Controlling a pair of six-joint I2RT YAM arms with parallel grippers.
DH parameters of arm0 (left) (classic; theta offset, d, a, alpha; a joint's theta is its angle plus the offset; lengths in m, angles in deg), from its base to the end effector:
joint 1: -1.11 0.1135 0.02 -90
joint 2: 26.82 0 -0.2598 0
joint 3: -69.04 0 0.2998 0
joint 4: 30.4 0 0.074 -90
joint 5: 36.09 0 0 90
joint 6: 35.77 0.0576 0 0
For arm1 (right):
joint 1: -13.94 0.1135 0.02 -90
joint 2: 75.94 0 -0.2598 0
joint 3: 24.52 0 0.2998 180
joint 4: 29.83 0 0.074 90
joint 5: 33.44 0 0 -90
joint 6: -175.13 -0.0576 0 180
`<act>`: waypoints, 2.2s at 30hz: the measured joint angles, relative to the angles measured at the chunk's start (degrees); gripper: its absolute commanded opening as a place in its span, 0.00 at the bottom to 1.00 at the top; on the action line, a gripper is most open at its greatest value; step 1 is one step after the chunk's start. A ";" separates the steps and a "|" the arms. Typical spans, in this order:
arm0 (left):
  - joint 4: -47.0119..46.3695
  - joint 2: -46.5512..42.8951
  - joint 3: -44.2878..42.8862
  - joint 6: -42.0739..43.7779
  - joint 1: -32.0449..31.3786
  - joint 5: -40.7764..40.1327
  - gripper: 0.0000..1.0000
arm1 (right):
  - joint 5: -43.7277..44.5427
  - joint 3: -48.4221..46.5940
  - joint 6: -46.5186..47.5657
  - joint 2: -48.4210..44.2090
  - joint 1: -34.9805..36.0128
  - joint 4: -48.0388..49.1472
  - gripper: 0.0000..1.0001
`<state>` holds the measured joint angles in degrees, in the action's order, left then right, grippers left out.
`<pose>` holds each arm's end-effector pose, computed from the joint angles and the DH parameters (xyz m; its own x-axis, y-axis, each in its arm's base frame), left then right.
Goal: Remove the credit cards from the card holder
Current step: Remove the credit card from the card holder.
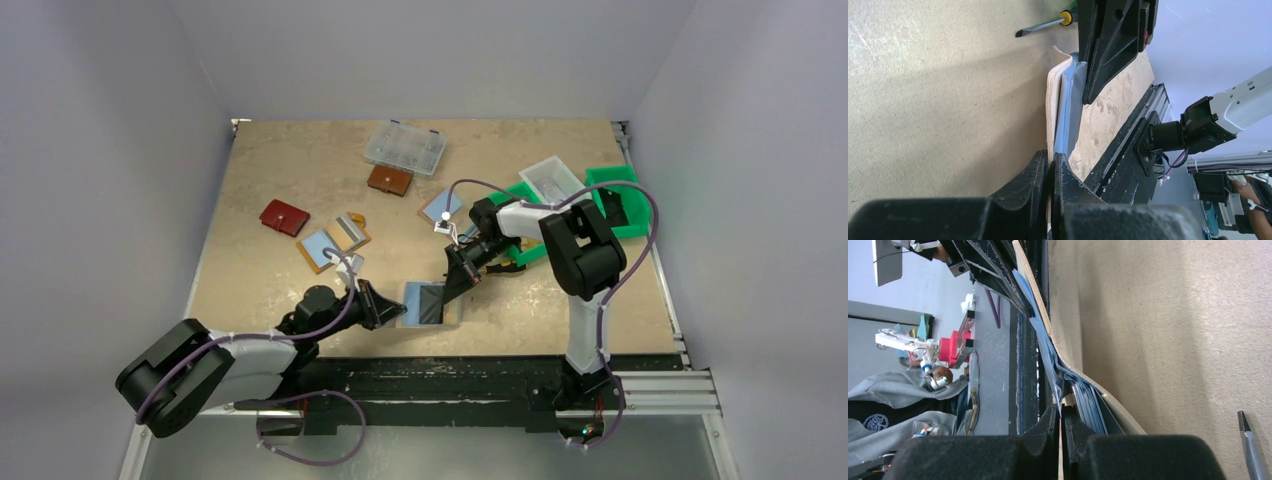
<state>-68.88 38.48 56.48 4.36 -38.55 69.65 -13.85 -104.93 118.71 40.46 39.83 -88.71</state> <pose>0.1582 -0.1514 0.0790 -0.7467 -0.3369 -0.5736 0.3814 0.4896 -0.7841 0.3093 0.2105 0.0771 -0.7056 -0.5486 -0.4485 -0.5578 0.0398 0.8290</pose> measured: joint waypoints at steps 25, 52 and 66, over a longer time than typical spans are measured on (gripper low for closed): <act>-6.38 8.41 0.31 -1.66 0.33 0.22 0.00 | 3.45 0.98 -5.31 1.51 -0.09 3.58 0.33; -20.09 26.18 0.24 -7.74 0.52 0.57 0.29 | 4.68 2.03 -11.30 1.51 0.11 6.95 0.32; -38.64 47.43 -2.10 -17.99 1.20 7.61 0.00 | 4.76 2.03 -11.41 1.49 0.24 6.75 0.39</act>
<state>-107.52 85.91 54.38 -13.63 -37.34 77.26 -9.09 -102.89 107.30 41.94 40.07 -81.95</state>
